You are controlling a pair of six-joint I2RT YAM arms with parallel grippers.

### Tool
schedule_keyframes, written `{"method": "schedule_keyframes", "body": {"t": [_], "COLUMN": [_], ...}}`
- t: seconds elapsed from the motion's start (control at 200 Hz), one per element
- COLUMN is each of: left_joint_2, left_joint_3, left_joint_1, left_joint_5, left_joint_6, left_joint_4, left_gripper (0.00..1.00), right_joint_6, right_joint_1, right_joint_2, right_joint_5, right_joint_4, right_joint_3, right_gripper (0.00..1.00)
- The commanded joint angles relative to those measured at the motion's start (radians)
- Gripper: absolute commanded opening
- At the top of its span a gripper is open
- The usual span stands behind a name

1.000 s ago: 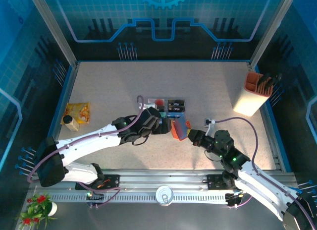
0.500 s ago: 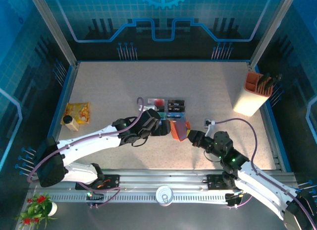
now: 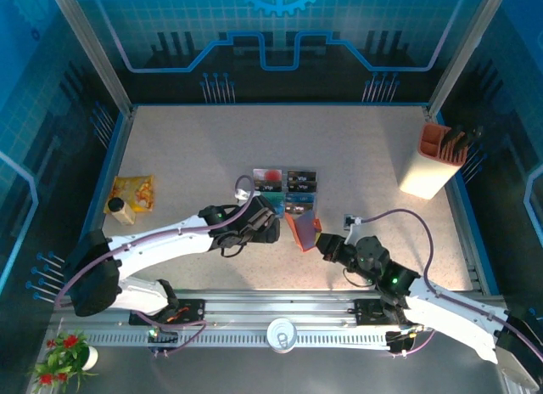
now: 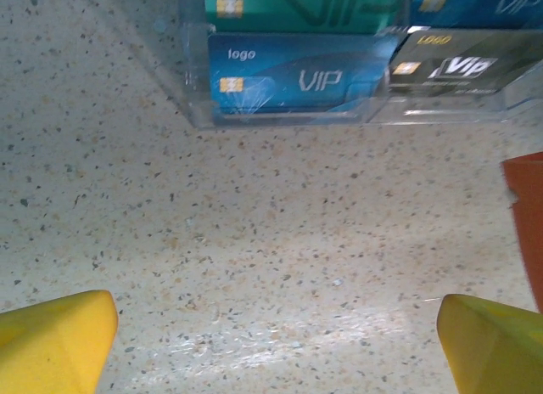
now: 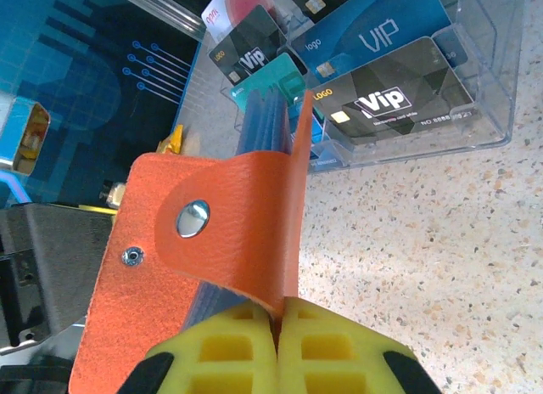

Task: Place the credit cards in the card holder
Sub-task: Open the card holder at the bottom-center of the table.

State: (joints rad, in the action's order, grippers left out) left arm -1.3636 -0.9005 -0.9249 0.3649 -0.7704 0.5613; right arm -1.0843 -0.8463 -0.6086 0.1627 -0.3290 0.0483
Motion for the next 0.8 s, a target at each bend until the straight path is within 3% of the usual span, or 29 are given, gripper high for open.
{"method": "schedule_keyframes", "body": {"t": [0.0, 0.12, 0.285, 0.52, 0.795], "left_joint_2": [0.01, 0.092, 0.153, 0.038, -0.07], "left_joint_3": [-0.043, -0.06, -0.092, -0.144, -0.13], "left_joint_1": [0.008, 0.008, 0.006, -0.019, -0.049], "left_joint_5": [0.042, 0.06, 0.0, -0.091, -0.08], "left_joint_6": [0.028, 0.014, 0.002, -0.01, -0.004], "left_joint_4": [0.053, 0.052, 0.001, -0.053, -0.02], "left_gripper": [0.98, 0.99, 0.99, 0.99, 0.99], "right_joint_6": [-0.008, -0.002, 0.001, -0.002, -0.007], "right_joint_1": [-0.046, -0.079, -0.102, -0.122, -0.139], "right_joint_2": [-0.011, -0.031, -0.068, -0.152, -0.271], "right_joint_5": [0.12, 0.16, 0.189, 0.207, 0.215], "right_joint_4": [-0.064, -0.067, -0.095, -0.163, -0.265], "right_joint_3": [0.003, 0.013, 0.021, 0.039, 0.07], "right_gripper": [0.0, 0.0, 0.0, 0.0, 0.0]}}
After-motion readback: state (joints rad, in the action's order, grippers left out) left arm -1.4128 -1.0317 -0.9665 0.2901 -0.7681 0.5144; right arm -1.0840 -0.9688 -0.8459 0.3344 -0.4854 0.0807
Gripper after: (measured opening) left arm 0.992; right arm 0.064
